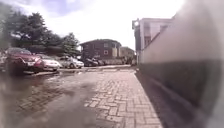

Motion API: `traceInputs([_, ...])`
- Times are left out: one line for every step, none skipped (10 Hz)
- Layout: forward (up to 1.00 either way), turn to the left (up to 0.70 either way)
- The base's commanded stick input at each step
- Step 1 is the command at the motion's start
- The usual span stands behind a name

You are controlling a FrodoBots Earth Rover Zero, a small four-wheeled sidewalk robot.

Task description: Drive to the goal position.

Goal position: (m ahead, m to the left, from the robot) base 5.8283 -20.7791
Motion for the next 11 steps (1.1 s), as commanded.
traceInputs([0.69,0.03])
traceInputs([0.69,0.03])
traceInputs([0.69,0.03])
traceInputs([0.69,0.03])
traceInputs([0.69,0.03])
traceInputs([0.69,0.03])
traceInputs([0.69,0.03])
traceInputs([0.69,0.03])
traceInputs([0.69,0.03])
traceInputs([0.69,0.03])
traceInputs([0.69,0.03])
